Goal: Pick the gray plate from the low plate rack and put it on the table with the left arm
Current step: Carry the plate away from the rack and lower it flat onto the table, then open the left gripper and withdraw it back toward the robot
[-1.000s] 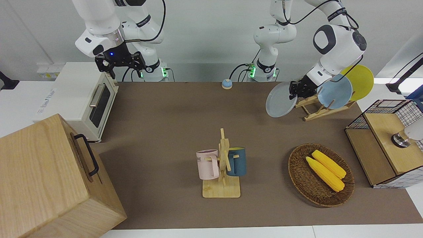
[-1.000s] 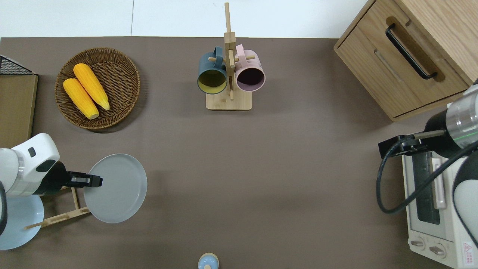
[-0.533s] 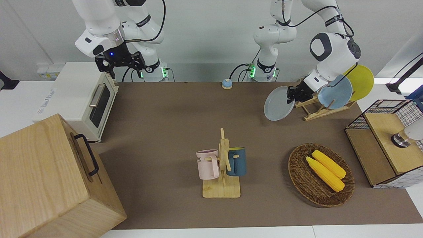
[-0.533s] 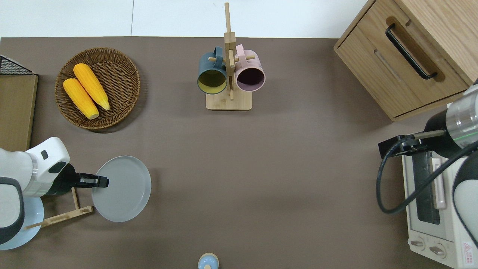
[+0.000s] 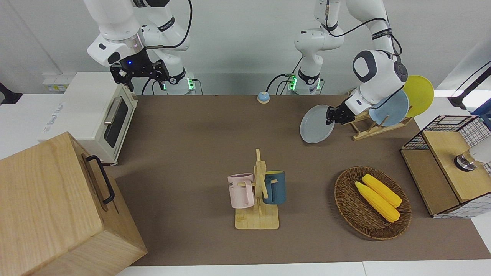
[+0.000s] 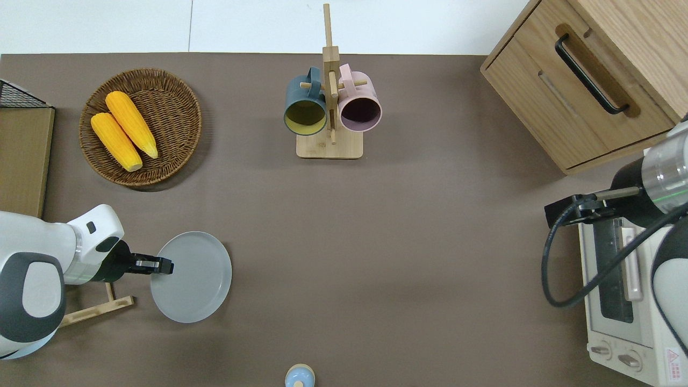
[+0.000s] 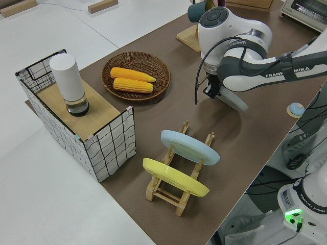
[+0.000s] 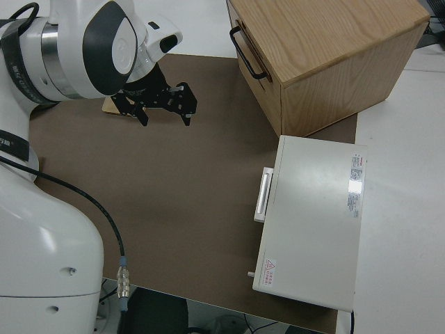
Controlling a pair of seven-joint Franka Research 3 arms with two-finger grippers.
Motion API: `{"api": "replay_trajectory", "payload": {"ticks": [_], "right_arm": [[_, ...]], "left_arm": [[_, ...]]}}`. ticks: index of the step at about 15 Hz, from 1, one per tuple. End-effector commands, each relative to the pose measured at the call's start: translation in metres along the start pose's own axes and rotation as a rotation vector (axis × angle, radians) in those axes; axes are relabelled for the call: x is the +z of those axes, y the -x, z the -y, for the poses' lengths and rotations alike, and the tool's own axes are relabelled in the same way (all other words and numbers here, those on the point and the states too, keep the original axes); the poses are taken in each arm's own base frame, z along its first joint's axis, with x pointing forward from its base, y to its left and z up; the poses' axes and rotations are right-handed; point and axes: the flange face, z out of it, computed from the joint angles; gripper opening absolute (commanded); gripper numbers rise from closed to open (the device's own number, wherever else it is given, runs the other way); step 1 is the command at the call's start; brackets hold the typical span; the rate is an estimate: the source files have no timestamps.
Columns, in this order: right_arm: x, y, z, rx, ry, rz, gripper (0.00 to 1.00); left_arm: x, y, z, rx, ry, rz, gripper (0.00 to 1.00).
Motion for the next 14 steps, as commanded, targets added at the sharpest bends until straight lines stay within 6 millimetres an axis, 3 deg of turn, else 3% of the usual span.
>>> {"api": "replay_trajectory", "payload": {"ticks": [1, 3, 4, 5, 6, 8, 11, 14], "right_arm": [[-0.003, 0.002, -0.003, 0.016, 0.006, 0.002, 0.983], [-0.003, 0.002, -0.003, 0.016, 0.006, 0.002, 0.983], [-0.003, 0.002, -0.003, 0.016, 0.006, 0.002, 0.983], [-0.003, 0.002, -0.003, 0.016, 0.006, 0.002, 0.983], [-0.003, 0.002, -0.002, 0.016, 0.006, 0.003, 0.983], [-0.003, 0.002, -0.003, 0.016, 0.006, 0.002, 0.983], [-0.003, 0.002, -0.003, 0.016, 0.006, 0.002, 0.983], [-0.003, 0.002, -0.003, 0.016, 0.006, 0.002, 0.983]], "left_arm": [[0.022, -0.002, 0.004, 0.033, 0.046, 0.005, 0.12], [0.022, -0.002, 0.004, 0.034, 0.045, 0.004, 0.23], [0.021, -0.002, 0.006, 0.032, 0.046, 0.002, 0.36], [0.020, -0.002, 0.007, 0.032, 0.045, 0.002, 0.63], [0.019, -0.002, 0.010, 0.027, 0.043, 0.001, 0.76], [0.015, -0.001, 0.016, 0.023, 0.035, -0.005, 0.85], [0.006, -0.002, 0.022, 0.023, -0.003, -0.010, 0.89], [-0.024, -0.010, 0.019, 0.005, -0.065, -0.034, 0.93]]}}
